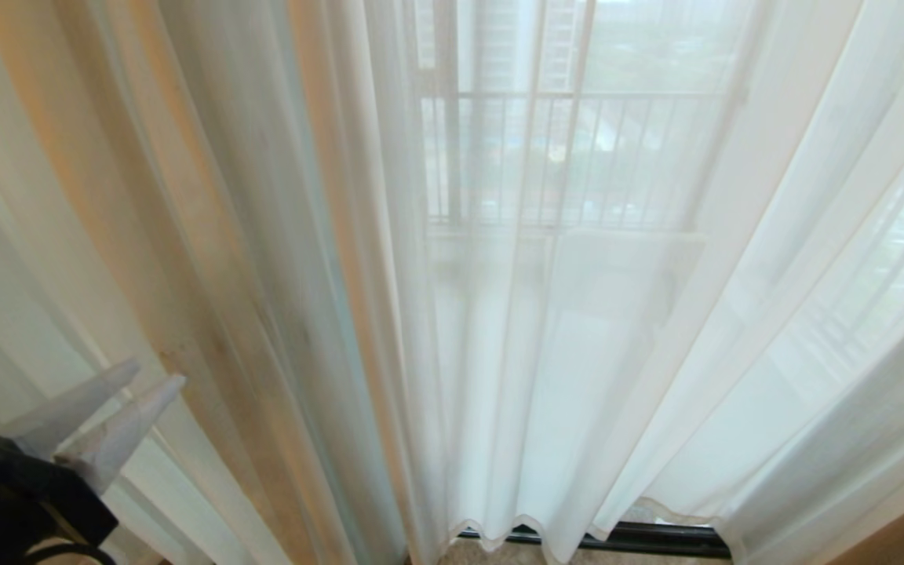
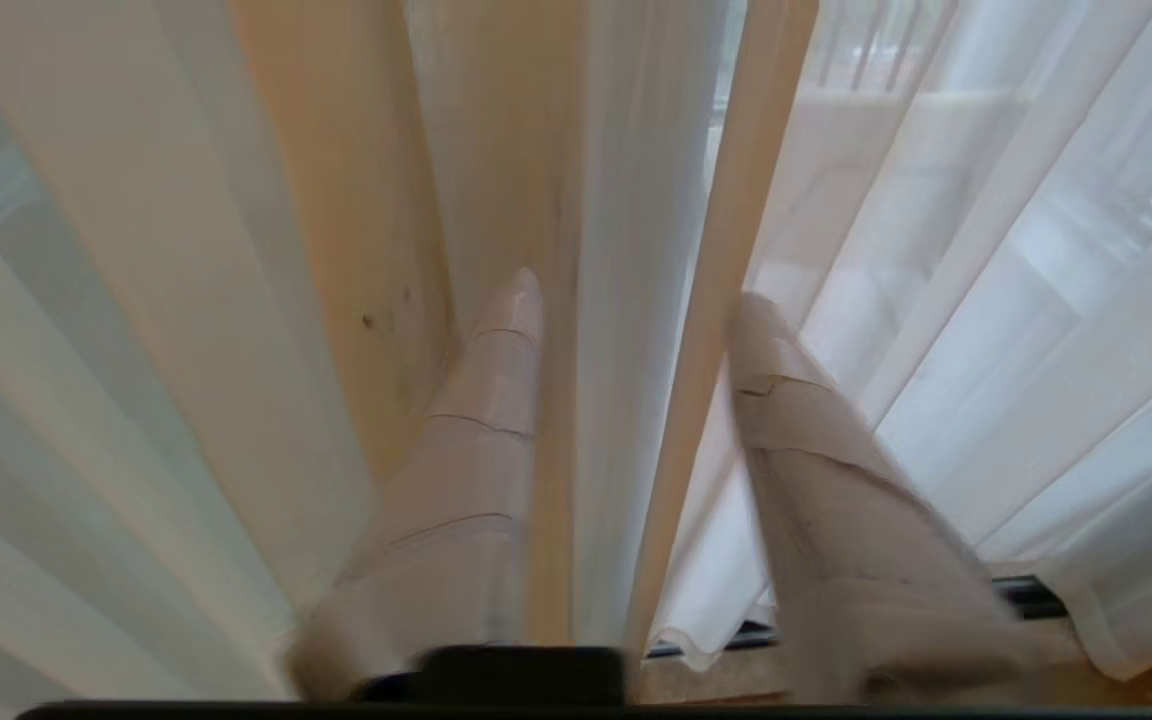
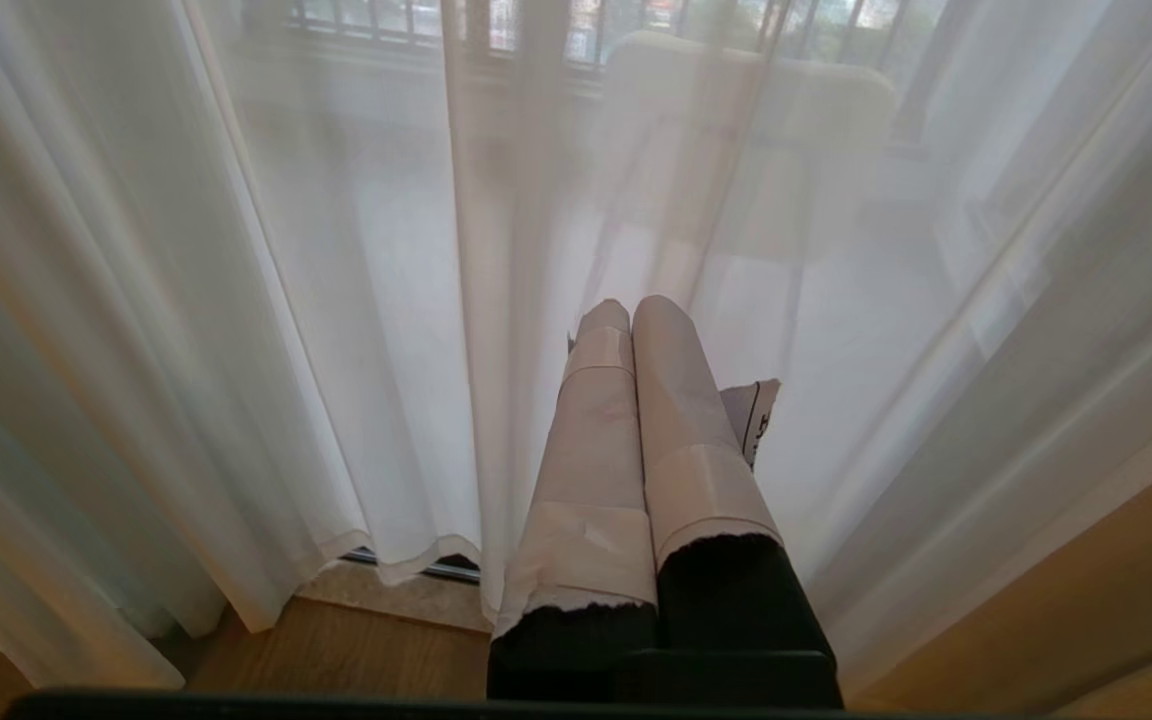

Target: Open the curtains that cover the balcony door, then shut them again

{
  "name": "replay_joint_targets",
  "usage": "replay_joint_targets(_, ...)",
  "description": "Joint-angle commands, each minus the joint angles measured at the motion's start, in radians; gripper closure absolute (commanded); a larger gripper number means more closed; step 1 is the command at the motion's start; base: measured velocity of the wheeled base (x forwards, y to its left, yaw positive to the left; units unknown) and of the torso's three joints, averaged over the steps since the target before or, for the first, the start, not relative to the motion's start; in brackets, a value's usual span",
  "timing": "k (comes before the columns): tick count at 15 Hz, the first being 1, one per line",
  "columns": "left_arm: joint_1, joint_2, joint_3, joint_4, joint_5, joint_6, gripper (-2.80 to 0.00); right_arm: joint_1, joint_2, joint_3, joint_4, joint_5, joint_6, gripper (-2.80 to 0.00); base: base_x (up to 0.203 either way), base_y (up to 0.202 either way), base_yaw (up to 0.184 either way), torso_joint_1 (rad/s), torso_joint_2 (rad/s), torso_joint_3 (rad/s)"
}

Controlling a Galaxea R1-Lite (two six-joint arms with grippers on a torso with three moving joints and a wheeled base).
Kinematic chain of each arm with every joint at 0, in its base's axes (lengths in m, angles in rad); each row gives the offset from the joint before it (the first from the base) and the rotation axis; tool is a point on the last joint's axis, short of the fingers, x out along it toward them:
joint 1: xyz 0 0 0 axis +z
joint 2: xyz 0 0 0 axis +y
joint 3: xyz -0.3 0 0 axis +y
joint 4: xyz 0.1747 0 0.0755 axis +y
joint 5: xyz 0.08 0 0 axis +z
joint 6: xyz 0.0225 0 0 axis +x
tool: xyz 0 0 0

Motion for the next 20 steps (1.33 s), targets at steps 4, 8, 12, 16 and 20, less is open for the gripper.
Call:
replay_joint_targets(4,0.028,-0.126,-0.011,0.060,-0.001,0.000,0.00,0.000,0.000,0.000,0.000,0.001,-0.001,0.00,0.000,0.000,0.000,0.000,0.00,0.000)
replay_joint_targets(8,0.232,-0.259,0.004,0.163,-0.127,0.000,0.00,0.000,0.000,0.000,0.000,0.001,-0.001,0.00,0.000,0.000,0.000,0.000,0.00,0.000)
replay_joint_targets(12,0.446,-0.401,0.118,0.202,-0.313,-0.002,0.00,0.000,0.000,0.000,0.000,0.001,-0.001,0.00,0.000,0.000,0.000,0.000,0.00,0.000)
replay_joint_targets(16,0.563,-0.526,0.182,0.320,-0.425,0.002,0.00,0.000,0.000,0.000,0.000,0.001,-0.001,0.00,0.000,0.000,0.000,0.000,0.00,0.000)
replay_joint_targets(20,0.638,-0.615,0.183,0.525,-0.561,0.013,0.00,0.000,0.000,0.000,0.000,0.001,-0.001,0.00,0.000,0.000,0.000,0.000,0.00,0.000)
